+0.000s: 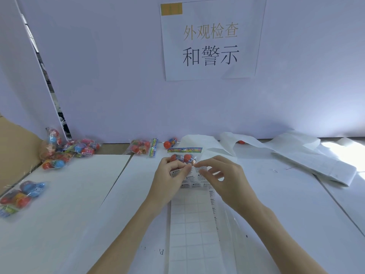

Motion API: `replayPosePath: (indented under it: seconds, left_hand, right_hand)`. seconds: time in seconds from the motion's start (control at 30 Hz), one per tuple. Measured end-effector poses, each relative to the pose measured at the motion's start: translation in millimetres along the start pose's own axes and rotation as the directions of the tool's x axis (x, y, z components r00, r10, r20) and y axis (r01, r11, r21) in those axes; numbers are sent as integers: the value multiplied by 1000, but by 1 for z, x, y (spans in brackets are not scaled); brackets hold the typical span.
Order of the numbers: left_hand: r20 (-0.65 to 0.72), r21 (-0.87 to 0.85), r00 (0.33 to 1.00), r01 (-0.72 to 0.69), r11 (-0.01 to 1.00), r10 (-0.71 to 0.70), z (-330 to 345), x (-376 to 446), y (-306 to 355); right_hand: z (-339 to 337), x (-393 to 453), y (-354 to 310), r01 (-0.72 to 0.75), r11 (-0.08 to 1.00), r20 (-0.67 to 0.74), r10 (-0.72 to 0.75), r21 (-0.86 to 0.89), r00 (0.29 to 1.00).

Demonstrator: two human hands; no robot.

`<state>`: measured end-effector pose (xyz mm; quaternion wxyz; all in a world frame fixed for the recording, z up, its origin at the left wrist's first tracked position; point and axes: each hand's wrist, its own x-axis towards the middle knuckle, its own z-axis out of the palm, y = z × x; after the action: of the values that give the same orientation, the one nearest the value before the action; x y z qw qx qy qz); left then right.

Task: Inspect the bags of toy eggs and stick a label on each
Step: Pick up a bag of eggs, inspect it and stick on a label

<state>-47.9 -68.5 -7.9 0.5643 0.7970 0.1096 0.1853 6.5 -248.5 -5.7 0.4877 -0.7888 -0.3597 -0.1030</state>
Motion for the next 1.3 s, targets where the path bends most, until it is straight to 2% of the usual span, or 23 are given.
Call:
replayPosePath:
  seconds: [0.1,0.17,0.3,0.4,0.57,0.7,0.87,1.1,1.3]
  left_hand:
    - [-9,-4,1000,1,1000,-1,-1,-1,0]
    - [-18,-9,1000,-1,1000,0,-1,0,0]
    - [-28,-34,1000,-13,999,12,-2,1,-1]
    - [-45,-140,999,-34,990,28,-4,1,1]
    - [-107,-276,986,-156,948,131,-12,4,2]
    - [-81,-364,986,-167,916,148,-12,4,3]
    - [34,-334,970,-215,918,239,-9,1,4]
    - [16,-343,976,-196,918,215,-7,-1,6]
    - [64,-335,976,-175,926,208,-5,-2,6]
  right_hand:
    - [0,0,-3,55,998,-52,-55,8,997]
    - [-1,1,-8,43,998,-109,-39,41,993]
    - [-5,5,-14,-33,974,-231,86,224,969]
    - [-10,7,-13,-114,932,-246,206,343,947]
    - [-13,7,-13,-160,873,-223,288,461,931]
    - [-11,7,-14,-195,845,-154,308,498,939]
    - [-5,6,-15,-250,821,-39,314,513,949]
    - [-3,6,-15,-242,831,-48,306,502,951]
    - [-1,4,-16,-245,857,-49,298,453,953]
